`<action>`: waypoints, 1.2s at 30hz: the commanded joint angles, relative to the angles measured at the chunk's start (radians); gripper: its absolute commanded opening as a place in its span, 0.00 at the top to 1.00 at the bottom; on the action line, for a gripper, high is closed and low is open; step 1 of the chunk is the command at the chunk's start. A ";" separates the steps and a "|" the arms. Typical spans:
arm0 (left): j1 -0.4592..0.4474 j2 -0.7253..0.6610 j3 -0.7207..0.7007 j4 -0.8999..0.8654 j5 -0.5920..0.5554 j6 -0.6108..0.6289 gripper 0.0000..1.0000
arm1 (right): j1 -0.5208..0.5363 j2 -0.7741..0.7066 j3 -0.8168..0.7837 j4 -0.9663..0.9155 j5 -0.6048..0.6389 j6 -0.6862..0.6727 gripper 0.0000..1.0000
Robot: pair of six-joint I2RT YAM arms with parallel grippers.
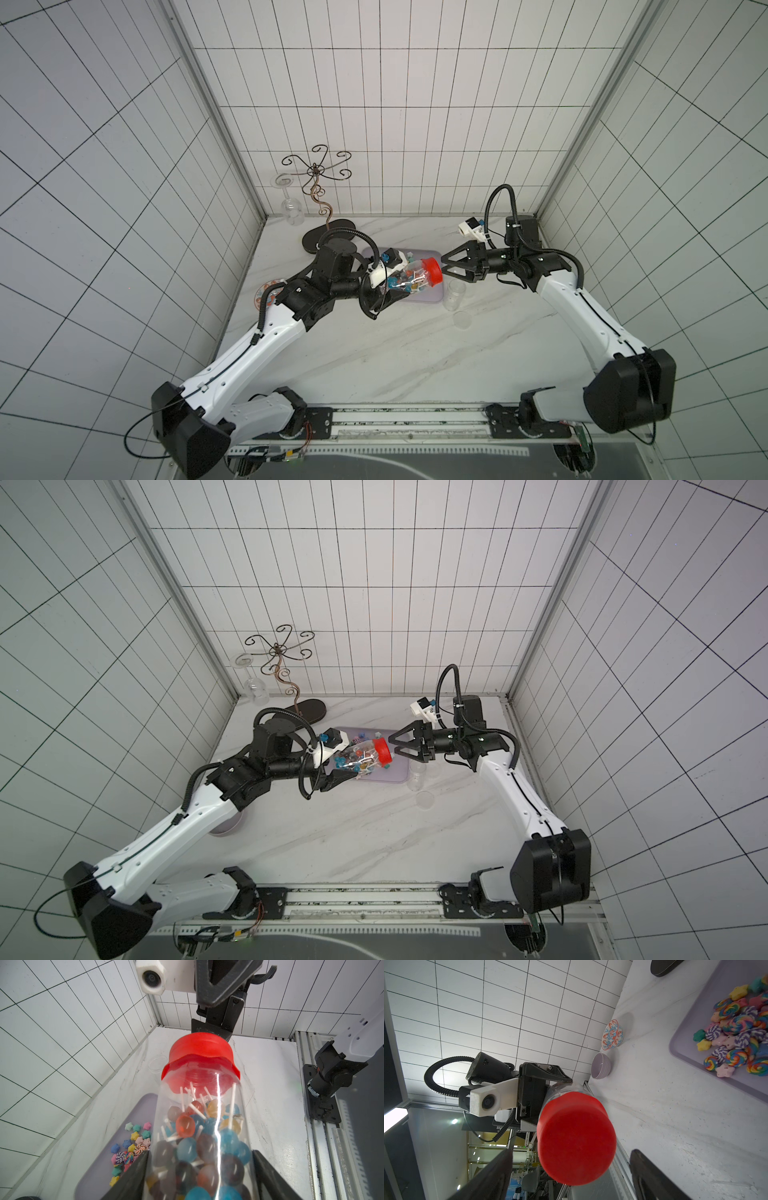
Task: Pour the candies out of the jar
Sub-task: Unscrew the lid from the jar.
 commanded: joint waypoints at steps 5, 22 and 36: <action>-0.006 -0.003 0.009 0.039 0.001 0.018 0.43 | 0.056 0.027 0.099 -0.031 0.004 -0.008 0.08; -0.007 0.006 0.004 0.067 0.000 -0.005 0.43 | 0.085 0.022 0.055 0.104 -0.007 0.068 0.28; -0.003 0.054 0.021 0.160 0.100 -0.105 0.45 | 0.089 -0.005 0.044 0.134 -0.026 -0.104 0.36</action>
